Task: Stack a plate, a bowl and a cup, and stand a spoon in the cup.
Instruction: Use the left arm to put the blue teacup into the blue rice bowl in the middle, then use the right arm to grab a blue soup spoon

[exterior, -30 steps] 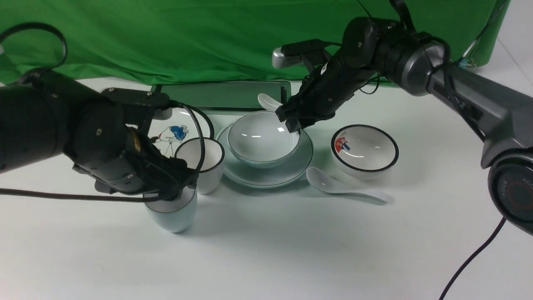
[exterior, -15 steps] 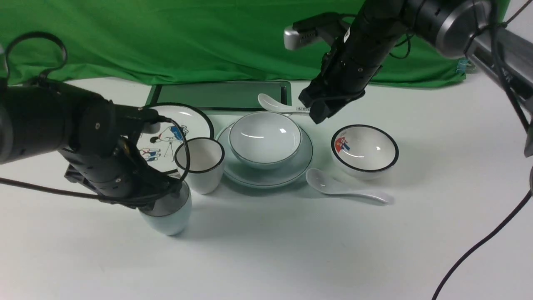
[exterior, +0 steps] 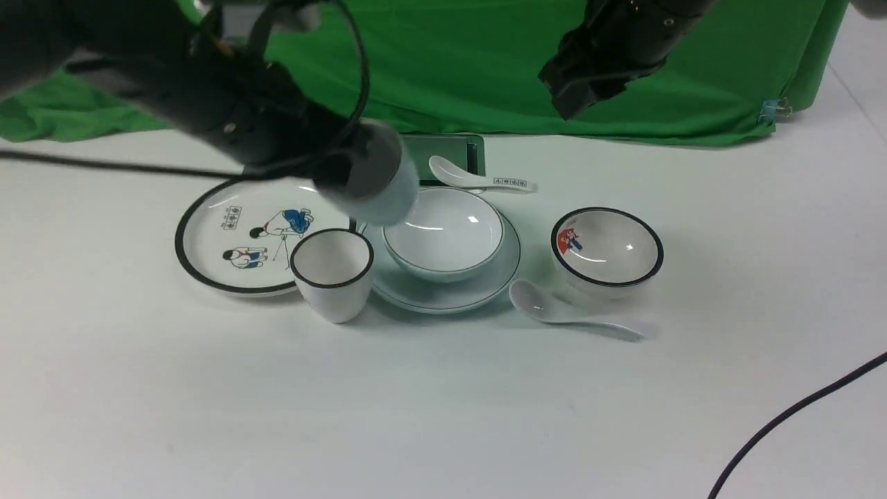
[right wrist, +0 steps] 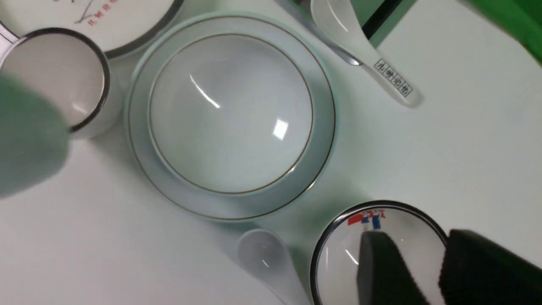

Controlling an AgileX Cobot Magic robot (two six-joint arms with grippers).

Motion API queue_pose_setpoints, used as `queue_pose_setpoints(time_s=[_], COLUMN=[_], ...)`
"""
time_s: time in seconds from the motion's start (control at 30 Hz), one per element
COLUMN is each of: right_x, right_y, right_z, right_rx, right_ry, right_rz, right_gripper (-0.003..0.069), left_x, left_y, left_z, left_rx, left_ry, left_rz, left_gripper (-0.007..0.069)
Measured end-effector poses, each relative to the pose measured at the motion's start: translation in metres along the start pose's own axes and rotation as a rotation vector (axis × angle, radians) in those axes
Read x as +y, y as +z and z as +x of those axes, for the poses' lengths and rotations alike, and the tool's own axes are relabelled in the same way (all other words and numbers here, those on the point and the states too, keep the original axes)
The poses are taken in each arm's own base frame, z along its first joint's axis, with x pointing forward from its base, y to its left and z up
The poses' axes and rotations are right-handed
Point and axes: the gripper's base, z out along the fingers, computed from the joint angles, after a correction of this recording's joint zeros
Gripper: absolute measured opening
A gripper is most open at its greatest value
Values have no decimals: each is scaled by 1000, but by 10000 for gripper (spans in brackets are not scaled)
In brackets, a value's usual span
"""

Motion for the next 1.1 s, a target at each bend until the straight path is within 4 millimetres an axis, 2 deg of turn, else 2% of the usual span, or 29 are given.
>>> queue_pose_setpoints(time_s=[0.03,0.13,0.17,0.2,0.27,0.3,0.33,0.4,0.53,0.57,0.7,0.83,0.87,0.97,1.03,1.07,1.1], right_x=[0,2,2,5,8,10,13,17,23,26,28,27,27,28,27,27,26], right_y=[2,6,7,12,18,19,25,36,55,65,86,102,102,108,109,111,111], right_z=[1,10,11,21,35,40,54,73,99,112,127,131,131,135,134,133,132], right_rx=[8,45,53,97,156,175,229,306,411,450,418,376,376,406,394,376,371], right_ry=[7,20,21,28,33,35,39,43,52,56,16,-44,-46,-58,-71,-90,-90], right_rz=[0,-9,-11,-24,-39,-45,-58,-76,-105,-114,-106,-101,-102,-115,-112,-105,-103], right_gripper=[247,247,247,247,247,247,247,247,247,247,247,267,270,346,367,375,376], left_x=[2,8,9,11,10,9,8,5,6,8,8,6,6,-1,-6,-11,-11], left_y=[14,53,58,81,99,102,116,131,145,148,148,135,134,100,72,50,50], left_z=[-12,-24,-22,-22,-24,-26,-24,-22,-15,-13,-13,-17,-17,-31,-43,-50,-50], left_rx=[0,46,58,98,124,124,144,163,203,222,229,228,230,186,126,83,85], left_ry=[11,31,29,37,50,56,70,85,79,77,70,84,85,111,123,130,130], left_rz=[-1,-4,-3,1,7,8,7,-3,-45,-54,-59,-67,-68,-80,-83,-82,-82], left_gripper=[-1,-1,-1,-1,-1,-1,-1,-1,7,24,125,290,306,401,415,414,414])
